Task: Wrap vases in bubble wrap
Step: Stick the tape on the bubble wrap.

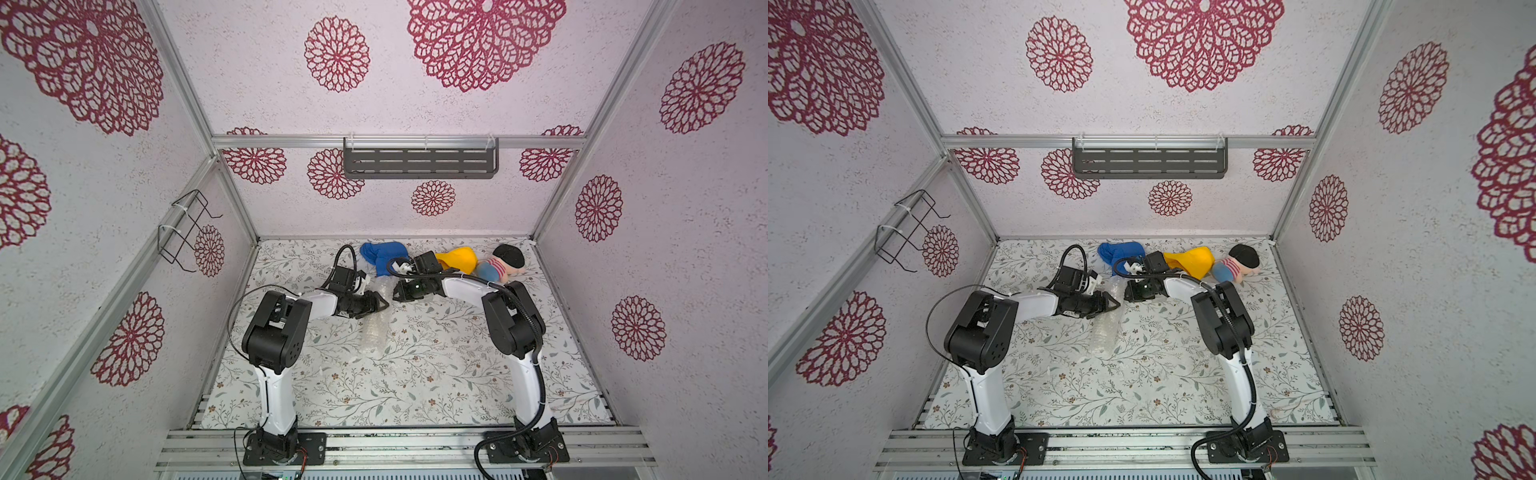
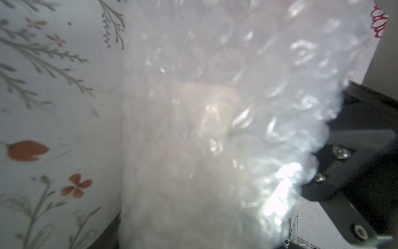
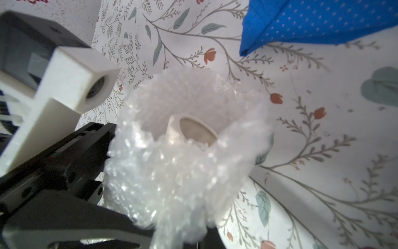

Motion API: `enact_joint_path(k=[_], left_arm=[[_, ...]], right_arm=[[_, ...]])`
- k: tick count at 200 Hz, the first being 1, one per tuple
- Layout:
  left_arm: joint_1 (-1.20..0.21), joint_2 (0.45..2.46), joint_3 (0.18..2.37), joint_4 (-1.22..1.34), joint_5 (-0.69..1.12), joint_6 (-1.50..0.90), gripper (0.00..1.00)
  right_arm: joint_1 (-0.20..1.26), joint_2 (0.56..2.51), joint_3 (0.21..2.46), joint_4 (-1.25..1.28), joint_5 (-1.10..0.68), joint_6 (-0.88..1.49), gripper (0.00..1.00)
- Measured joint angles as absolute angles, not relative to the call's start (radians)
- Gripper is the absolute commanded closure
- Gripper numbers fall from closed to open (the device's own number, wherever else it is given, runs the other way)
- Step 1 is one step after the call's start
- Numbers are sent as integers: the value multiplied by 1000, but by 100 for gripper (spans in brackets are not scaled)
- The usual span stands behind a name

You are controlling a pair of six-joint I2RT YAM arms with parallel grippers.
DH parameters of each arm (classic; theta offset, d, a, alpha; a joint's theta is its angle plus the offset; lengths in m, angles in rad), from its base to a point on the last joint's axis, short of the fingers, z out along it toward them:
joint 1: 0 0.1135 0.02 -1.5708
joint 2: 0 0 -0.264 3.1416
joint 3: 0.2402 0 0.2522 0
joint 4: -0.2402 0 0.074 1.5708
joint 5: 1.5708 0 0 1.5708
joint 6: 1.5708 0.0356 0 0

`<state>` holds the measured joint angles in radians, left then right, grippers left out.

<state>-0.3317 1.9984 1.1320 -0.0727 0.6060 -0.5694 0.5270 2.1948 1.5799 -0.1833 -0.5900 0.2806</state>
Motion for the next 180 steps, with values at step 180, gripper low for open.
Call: enact_joint_path(k=[180], left_arm=[[-340,1998,1132,-74,610,-567,100]], right_arm=[[590,2136,1462,-144,-402,373,95]])
